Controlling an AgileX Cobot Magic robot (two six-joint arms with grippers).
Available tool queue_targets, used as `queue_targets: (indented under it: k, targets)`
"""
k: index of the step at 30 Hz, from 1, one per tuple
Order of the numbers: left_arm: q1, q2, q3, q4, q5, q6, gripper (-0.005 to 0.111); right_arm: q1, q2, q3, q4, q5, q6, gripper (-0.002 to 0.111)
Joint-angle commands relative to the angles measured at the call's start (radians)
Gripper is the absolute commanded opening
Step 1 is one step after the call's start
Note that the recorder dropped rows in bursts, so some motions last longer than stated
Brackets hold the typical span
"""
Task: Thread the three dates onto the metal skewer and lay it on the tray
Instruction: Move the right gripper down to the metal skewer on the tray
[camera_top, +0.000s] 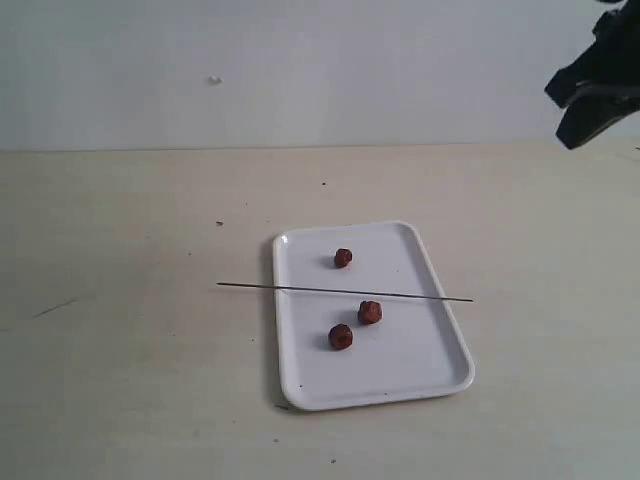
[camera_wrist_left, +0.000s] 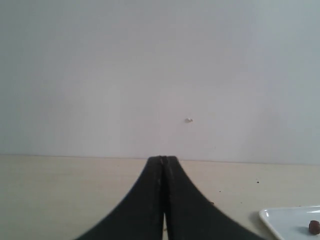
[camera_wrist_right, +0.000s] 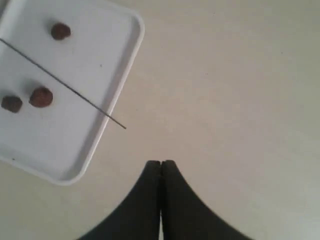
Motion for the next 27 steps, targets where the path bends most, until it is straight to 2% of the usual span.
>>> queue_targets:
  k: [1,6,12,17,22,27]
  targets:
    - [-0.007,-0.007,0.0,0.005,-0.009,0.0,0.0,0.048,0.073,-0.016,-0.059,0.013,-0.161,0.002]
    - [-0.007,-0.007,0.0,0.005,-0.009,0.0,0.0,0.161,0.167,-0.016,-0.102,0.013,-0.47,0.011]
    - [-0.007,-0.007,0.0,0.005,-0.009,0.0,0.0,0.264,0.254,-0.016,-0.218,-0.096,-0.657,0.025]
    - [-0.007,-0.007,0.0,0.005,-0.009,0.0,0.0,0.289,0.302,-0.016,-0.218,-0.142,-0.726,0.031]
    - [-0.007,-0.007,0.0,0.005,-0.009,0.0,0.0,0.289,0.308,-0.013,-0.19,-0.175,-0.67,0.031]
    - [-0.007,-0.007,0.0,0.005,-0.009,0.0,0.0,0.301,0.311,-0.013,-0.122,-0.171,-0.708,0.031]
